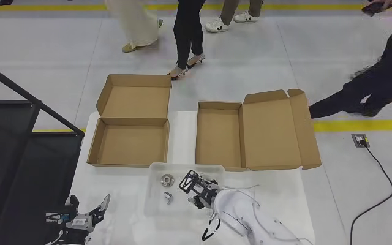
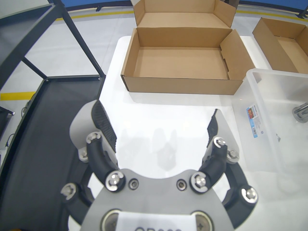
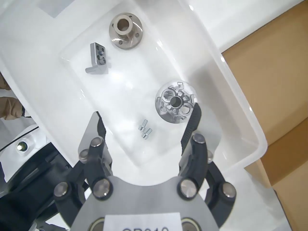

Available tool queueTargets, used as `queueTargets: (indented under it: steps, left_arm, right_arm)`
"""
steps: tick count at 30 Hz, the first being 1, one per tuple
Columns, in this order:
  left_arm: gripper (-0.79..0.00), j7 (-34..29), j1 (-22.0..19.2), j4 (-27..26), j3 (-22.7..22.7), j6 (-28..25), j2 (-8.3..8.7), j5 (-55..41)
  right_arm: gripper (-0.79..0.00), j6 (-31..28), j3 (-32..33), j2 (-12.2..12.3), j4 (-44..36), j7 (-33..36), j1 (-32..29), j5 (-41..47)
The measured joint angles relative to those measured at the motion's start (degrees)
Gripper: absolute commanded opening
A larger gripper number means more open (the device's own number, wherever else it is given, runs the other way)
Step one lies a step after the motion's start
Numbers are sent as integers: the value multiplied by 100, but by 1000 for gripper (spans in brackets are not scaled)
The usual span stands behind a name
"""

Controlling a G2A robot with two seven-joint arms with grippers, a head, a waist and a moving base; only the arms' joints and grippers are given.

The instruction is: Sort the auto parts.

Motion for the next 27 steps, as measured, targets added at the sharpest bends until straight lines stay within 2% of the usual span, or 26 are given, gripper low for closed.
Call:
queueTargets:
  steps: [6, 12, 17, 23, 24, 25, 26, 27]
  left_arm:
    - [0, 0, 0, 0, 0, 0, 0, 0]
    - [0, 0, 0, 0, 0, 0, 0, 0]
    - [0, 0, 0, 0, 0, 0, 0, 0]
    - [0, 0, 0, 0, 0, 0, 0, 0]
    - [0, 0, 0, 0, 0, 0, 0, 0]
    - [0, 0, 0, 0, 0, 0, 0, 0]
    - [0, 0, 0, 0, 0, 0, 0, 0]
    - [0, 0, 0, 0, 0, 0, 0, 0]
  right_arm:
    - [-55, 611, -60, -130, 303, -62, 79, -56]
    - [-74, 717, -64, -193, 327, 0, 68, -139]
    - [-151, 749, -45, -263, 543, -160, 119, -78]
    - [-114, 809, -98, -375, 915, -288, 243, -19]
    - [-151, 818, -104, -390, 952, -301, 256, -12]
    - [-240, 823, -109, -409, 991, -318, 271, -7]
    - [-363, 822, -112, -421, 1013, -332, 279, -6]
    - [-419, 818, -114, -432, 1031, -345, 284, -9]
